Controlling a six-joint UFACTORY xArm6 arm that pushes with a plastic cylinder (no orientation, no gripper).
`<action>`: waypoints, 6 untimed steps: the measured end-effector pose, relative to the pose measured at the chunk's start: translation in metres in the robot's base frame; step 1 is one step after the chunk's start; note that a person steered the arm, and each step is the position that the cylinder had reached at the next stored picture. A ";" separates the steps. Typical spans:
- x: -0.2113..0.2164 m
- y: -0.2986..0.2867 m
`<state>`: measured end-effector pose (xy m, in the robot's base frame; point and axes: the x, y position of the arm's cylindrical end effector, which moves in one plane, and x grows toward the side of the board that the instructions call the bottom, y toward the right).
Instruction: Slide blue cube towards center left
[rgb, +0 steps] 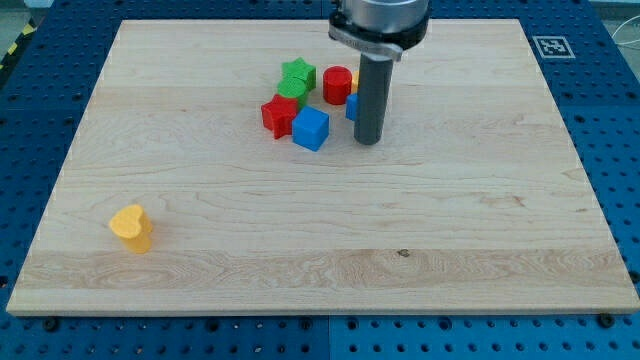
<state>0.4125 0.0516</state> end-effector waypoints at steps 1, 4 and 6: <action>-0.005 -0.029; 0.017 -0.118; 0.031 -0.162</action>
<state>0.4435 -0.1100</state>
